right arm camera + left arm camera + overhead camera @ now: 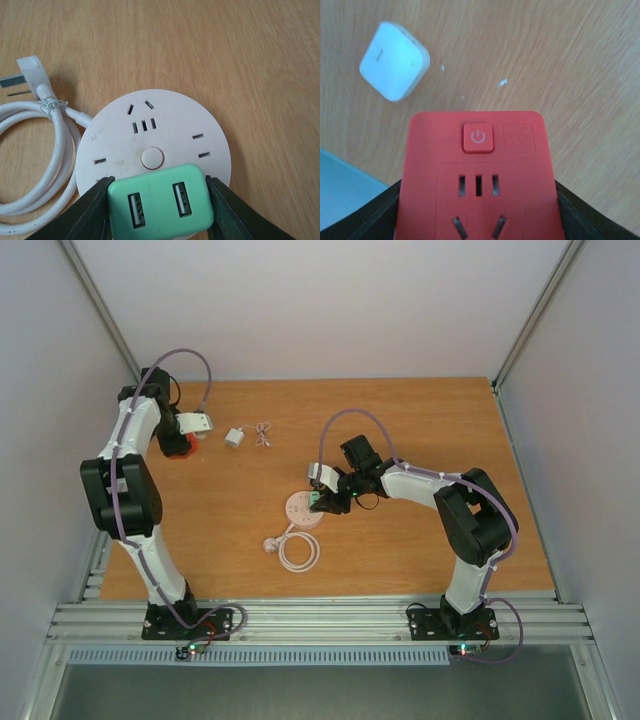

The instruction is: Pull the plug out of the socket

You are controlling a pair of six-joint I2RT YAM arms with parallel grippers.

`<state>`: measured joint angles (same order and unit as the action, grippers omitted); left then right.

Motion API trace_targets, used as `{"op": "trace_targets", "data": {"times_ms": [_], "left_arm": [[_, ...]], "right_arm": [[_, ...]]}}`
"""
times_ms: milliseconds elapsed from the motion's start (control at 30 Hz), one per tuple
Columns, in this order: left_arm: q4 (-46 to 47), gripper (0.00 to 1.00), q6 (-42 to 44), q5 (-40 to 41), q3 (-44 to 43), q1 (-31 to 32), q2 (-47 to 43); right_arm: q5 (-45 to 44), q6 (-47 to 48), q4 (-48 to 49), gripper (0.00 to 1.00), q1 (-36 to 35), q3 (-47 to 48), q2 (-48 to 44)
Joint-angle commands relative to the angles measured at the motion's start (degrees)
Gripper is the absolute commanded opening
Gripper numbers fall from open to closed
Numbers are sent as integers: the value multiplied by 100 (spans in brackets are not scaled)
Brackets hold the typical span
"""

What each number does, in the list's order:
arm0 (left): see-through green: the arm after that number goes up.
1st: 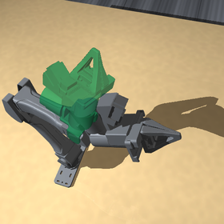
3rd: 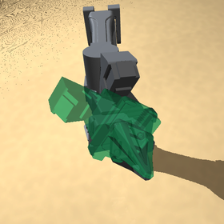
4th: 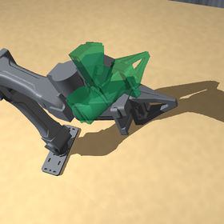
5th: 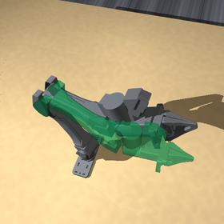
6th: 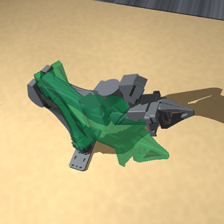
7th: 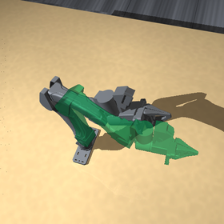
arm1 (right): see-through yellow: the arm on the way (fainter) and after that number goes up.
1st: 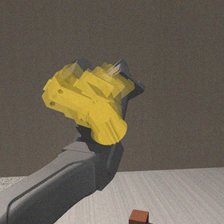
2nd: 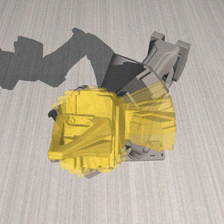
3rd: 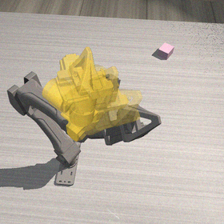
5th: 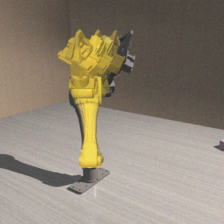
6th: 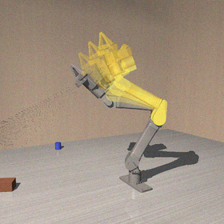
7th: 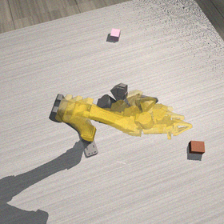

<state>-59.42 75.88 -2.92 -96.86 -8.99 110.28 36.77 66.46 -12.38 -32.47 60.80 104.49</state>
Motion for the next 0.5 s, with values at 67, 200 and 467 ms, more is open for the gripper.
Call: {"op": "trace_targets", "data": {"times_ms": [67, 200, 467], "left_arm": [[1, 29, 451, 1466, -238, -7, 316], [259, 29, 653, 2071, -215, 28, 490], [636, 30, 1021, 2565, -55, 197, 659]], "right_arm": [[-820, -100, -476, 35, 109, -235, 248], [-809, -97, -467, 36, 112, -235, 246], [-783, -161, -432, 39, 110, -217, 239]]}}
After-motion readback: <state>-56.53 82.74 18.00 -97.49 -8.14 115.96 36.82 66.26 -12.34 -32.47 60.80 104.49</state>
